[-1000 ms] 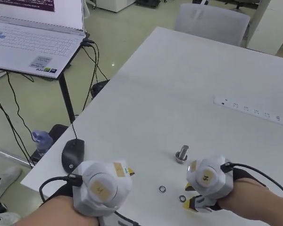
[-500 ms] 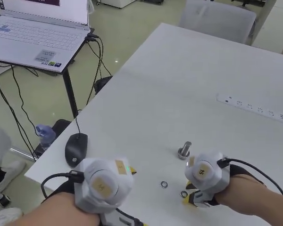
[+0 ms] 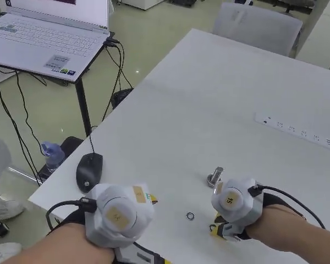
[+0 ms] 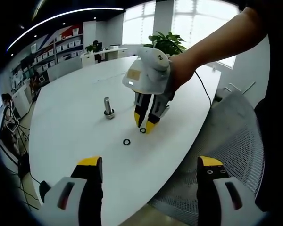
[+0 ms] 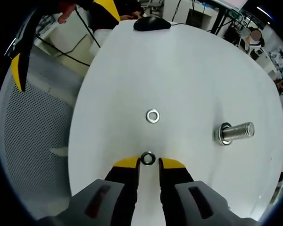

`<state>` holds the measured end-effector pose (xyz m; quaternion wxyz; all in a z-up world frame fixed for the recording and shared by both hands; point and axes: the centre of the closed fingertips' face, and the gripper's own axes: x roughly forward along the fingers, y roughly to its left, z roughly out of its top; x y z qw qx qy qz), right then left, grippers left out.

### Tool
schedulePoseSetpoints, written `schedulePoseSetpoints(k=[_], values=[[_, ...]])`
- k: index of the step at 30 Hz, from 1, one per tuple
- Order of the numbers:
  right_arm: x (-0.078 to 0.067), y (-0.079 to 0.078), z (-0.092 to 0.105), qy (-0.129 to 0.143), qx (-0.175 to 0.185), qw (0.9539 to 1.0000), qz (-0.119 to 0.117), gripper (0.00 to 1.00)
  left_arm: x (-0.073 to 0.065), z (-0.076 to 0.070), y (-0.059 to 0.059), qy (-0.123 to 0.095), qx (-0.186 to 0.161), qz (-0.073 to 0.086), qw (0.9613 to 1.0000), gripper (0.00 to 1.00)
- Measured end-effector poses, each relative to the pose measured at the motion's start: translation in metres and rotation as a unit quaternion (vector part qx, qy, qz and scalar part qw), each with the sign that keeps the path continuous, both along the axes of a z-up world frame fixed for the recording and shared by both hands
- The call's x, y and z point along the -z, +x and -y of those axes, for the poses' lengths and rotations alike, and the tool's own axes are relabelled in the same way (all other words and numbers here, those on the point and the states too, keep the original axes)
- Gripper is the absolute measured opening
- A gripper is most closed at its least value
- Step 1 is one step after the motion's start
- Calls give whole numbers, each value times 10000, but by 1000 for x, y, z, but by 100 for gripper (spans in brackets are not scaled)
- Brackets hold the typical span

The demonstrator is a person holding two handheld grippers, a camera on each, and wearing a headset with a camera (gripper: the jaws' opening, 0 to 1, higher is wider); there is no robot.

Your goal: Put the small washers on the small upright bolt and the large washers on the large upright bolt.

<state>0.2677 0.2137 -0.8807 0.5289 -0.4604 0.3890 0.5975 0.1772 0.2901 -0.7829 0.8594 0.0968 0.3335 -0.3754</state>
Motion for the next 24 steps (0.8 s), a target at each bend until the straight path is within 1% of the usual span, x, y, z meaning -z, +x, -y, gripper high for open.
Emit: schedulePoseSetpoints(k=[2,6,9,12,16,19,23,24], values=[[0,0,-1,-12,-20,10000,5,15,0,-1,0,-9,-13,-2,10000,82],[0,-1,-2,-114,-99,9999,47,15,1,-1,-1,3,-23,-11,10000,81],[0,0,-1,-149,48,9999,3,14,2,-2,-1,6,-37,-22,10000,80],[0,1,-1,-172,95,9998,7,13,2,-1,-1,10,-28,-28,10000,79],[-1,2,-1,-106,257,9996,-99,13,0,0,0,14,-17,-25,10000,79],[-2,3,5,-129,242,9996,-16,13,1,0,1,45,7,-34,10000,78],[-13,9,17,-31,443,9990,-20,13,0,2,5,49,41,-21,10000,78],[-16,11,24,-34,502,9987,-12,13,0,3,6,45,47,-19,10000,78]])
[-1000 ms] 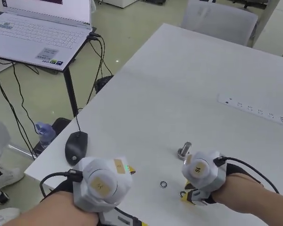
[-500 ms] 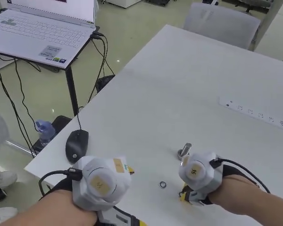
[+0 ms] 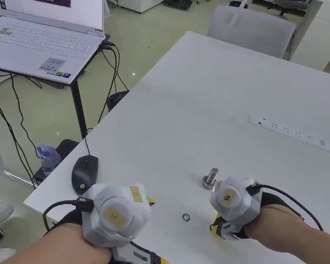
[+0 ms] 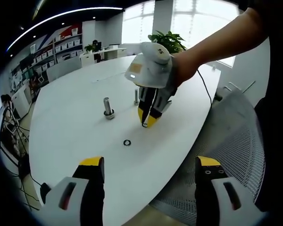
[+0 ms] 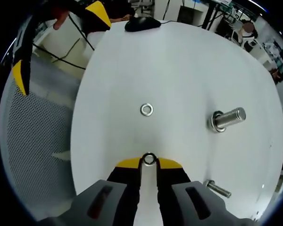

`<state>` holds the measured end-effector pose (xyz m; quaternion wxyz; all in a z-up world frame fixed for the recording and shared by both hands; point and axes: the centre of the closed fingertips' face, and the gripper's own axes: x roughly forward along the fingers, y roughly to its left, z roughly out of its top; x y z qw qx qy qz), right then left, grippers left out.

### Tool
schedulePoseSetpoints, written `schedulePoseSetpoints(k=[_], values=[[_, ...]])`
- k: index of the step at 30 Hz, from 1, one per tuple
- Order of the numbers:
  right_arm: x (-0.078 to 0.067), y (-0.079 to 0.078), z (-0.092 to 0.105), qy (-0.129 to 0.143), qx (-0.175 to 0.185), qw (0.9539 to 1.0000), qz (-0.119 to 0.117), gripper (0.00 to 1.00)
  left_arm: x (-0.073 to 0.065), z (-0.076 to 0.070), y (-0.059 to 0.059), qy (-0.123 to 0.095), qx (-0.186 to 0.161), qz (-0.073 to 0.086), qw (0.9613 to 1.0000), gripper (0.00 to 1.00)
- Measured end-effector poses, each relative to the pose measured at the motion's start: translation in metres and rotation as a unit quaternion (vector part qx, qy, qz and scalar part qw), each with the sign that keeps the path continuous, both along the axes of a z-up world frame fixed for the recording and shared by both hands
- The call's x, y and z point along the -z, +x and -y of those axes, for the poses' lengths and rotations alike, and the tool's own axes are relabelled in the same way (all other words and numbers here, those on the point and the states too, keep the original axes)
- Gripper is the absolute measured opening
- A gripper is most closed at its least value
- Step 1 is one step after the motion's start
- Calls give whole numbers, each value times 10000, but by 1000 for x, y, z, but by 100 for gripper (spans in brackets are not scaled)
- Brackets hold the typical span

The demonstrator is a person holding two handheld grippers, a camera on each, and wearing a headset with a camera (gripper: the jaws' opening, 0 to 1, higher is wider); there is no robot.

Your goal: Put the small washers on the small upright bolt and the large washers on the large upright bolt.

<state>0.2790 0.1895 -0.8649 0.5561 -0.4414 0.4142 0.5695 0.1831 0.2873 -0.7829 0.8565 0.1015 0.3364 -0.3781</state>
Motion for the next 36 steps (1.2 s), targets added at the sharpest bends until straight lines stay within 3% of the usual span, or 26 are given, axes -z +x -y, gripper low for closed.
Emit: schedulePoseSetpoints(k=[5,12,19,26,36], values=[[-12,10,31,-29,261,9996,62,13,1,2,3,13,37,0,10000,79],[-29,37,75,-85,645,9976,220,13,3,3,6,72,109,-24,9999,79],[-54,68,72,71,856,9956,376,13,2,3,7,109,112,-53,9999,79],[-65,89,59,163,864,9952,437,13,1,-1,9,140,52,-49,9999,79],[-55,99,44,121,738,9964,408,13,3,-3,5,173,3,-117,9998,78]])
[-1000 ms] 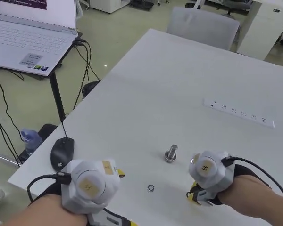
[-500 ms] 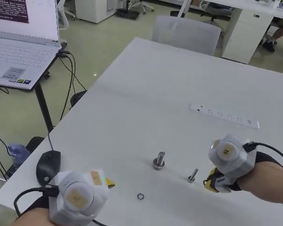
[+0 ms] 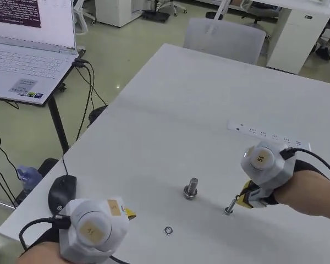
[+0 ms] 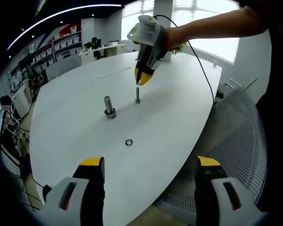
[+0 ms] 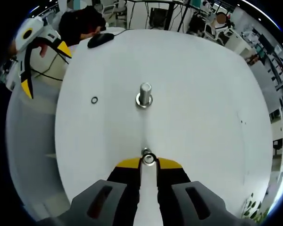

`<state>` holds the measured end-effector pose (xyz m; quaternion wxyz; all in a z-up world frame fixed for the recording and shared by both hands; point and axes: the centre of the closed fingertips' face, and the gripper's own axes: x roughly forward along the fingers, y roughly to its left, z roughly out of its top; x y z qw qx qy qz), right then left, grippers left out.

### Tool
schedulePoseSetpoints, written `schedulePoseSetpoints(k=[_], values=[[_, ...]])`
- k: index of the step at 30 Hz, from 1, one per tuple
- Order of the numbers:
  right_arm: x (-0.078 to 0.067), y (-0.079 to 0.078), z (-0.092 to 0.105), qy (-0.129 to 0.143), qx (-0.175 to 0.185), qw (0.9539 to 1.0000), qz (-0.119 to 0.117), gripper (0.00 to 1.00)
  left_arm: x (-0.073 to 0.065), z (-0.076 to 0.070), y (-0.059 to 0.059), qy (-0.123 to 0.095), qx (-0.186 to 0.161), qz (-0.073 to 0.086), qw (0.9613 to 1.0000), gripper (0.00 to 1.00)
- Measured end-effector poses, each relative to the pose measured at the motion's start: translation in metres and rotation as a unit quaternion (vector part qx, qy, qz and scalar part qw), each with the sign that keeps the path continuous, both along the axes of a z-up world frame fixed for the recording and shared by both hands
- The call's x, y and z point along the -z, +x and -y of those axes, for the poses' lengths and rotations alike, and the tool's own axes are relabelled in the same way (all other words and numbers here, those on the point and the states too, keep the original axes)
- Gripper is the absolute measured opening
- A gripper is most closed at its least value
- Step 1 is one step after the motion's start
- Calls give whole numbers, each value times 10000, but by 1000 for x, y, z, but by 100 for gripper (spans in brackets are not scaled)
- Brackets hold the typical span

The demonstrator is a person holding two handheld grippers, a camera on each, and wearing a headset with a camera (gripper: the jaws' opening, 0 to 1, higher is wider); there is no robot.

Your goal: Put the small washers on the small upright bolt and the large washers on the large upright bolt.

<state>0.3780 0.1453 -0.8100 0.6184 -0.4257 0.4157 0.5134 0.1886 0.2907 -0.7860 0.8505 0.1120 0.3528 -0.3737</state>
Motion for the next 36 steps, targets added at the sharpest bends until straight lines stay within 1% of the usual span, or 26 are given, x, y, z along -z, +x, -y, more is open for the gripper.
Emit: schedulePoseSetpoints(k=[3,9,13,17,22,24,26,30,32,36], values=[[5,0,0,-49,-6,10000,-36,13,1,-2,-1,1,-22,-21,10000,78],[10,1,-3,-49,-12,9999,-88,13,3,-10,0,17,-91,-50,9999,77],[14,1,-1,-129,-24,9998,-114,13,4,-13,0,14,-131,-68,9999,77],[19,-1,0,-184,-62,9997,-126,13,6,-13,-2,15,-131,-100,9999,76],[29,2,-1,-217,-68,9996,-189,13,9,-13,-4,-3,-134,-148,9998,75],[31,2,-1,-242,-87,9995,-183,13,12,-14,-4,-4,-154,-167,9997,75],[35,2,-2,-258,-97,9994,-205,13,14,-14,-5,-2,-170,-203,9996,75],[45,3,0,-338,-132,9990,-248,13,15,-15,-6,-24,-199,-223,9996,75],[48,3,0,-359,-137,9989,-254,13,16,-16,-6,-22,-208,-240,9995,75],[58,2,1,-422,-131,9985,-328,13,18,-17,-7,-16,-215,-277,9994,75]])
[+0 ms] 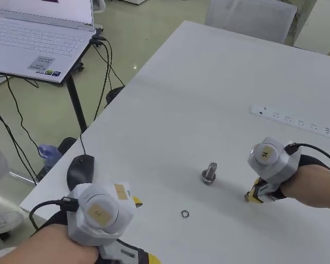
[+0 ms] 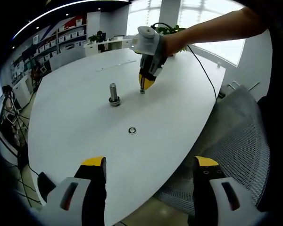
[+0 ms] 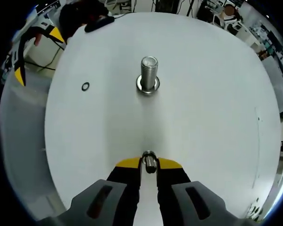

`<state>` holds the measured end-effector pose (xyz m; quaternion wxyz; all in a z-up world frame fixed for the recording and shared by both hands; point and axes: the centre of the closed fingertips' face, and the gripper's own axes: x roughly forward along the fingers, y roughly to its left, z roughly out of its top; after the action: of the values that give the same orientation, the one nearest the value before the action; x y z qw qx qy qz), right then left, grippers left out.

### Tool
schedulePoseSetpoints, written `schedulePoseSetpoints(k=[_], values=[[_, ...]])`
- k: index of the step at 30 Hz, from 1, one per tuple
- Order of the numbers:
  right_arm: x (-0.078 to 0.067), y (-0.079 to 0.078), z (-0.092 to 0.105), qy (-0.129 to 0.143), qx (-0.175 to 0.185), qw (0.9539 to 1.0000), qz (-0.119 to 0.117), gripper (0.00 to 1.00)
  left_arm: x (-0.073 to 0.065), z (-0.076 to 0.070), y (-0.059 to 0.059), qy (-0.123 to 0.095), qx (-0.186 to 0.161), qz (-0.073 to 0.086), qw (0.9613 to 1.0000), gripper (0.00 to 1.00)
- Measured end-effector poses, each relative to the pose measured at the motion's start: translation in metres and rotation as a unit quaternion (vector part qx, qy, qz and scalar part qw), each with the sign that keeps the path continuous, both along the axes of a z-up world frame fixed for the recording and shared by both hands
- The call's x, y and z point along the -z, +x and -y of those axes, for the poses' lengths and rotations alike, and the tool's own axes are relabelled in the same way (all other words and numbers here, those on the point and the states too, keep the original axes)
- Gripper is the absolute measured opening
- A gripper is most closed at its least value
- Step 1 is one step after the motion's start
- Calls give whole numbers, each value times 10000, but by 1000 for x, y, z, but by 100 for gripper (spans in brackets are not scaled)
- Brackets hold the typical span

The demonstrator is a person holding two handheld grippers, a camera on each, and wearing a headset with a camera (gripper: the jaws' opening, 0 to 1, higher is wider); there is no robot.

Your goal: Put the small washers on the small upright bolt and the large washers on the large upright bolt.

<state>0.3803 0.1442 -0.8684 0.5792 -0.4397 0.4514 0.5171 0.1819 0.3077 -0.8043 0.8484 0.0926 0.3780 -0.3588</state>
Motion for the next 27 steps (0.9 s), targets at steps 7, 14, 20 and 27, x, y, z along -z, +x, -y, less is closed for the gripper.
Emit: schedulePoseSetpoints(k=[7,14,20,27], values=[[3,0,-2,15,13,10000,2,13,2,-3,2,-18,6,-41,10000,74],[2,0,-1,-48,-28,10000,30,13,3,-3,3,-18,34,-53,10000,74],[1,0,-1,-37,9,10000,8,13,3,0,4,-21,95,-66,9999,73],[1,0,-1,-30,-32,10000,37,14,2,1,4,-24,121,-58,9999,72]])
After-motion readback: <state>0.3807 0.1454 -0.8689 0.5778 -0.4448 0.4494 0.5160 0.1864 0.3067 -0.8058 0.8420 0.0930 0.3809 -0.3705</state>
